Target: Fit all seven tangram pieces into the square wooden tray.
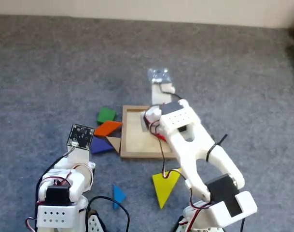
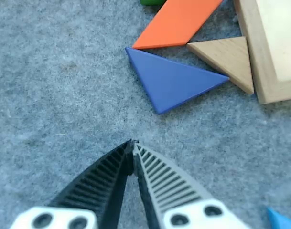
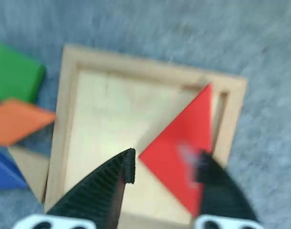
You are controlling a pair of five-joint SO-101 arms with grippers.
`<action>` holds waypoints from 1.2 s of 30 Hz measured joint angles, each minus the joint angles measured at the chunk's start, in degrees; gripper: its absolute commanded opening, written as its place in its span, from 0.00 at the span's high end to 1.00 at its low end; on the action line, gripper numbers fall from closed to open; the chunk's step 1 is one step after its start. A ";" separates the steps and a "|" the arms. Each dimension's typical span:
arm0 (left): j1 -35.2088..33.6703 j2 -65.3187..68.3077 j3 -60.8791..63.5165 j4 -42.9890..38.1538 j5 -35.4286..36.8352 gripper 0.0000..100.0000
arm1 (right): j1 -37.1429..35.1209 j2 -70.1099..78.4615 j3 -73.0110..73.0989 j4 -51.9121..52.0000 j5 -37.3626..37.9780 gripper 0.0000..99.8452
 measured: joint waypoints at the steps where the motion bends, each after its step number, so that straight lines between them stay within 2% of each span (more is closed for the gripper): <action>1: 0.00 0.00 0.00 0.00 0.00 0.99 | 1.05 0.00 -0.62 0.26 0.00 0.95; 5: 0.00 0.00 0.00 0.00 0.00 0.99 | 5.36 0.00 -1.05 0.35 0.00 0.98; 9: 0.00 0.00 0.00 0.00 0.00 0.99 | 7.47 0.00 -1.05 -0.35 3.78 0.99; 20: 0.00 0.00 0.00 0.00 0.00 0.99 | 7.38 0.00 3.25 -3.16 5.71 0.99; 31: 0.00 0.00 0.00 0.00 0.00 0.99 | 7.30 0.00 6.86 -3.34 15.74 0.99; 36: 0.00 0.00 0.00 0.00 0.00 0.99 | 2.20 -0.09 9.49 -3.43 17.49 0.99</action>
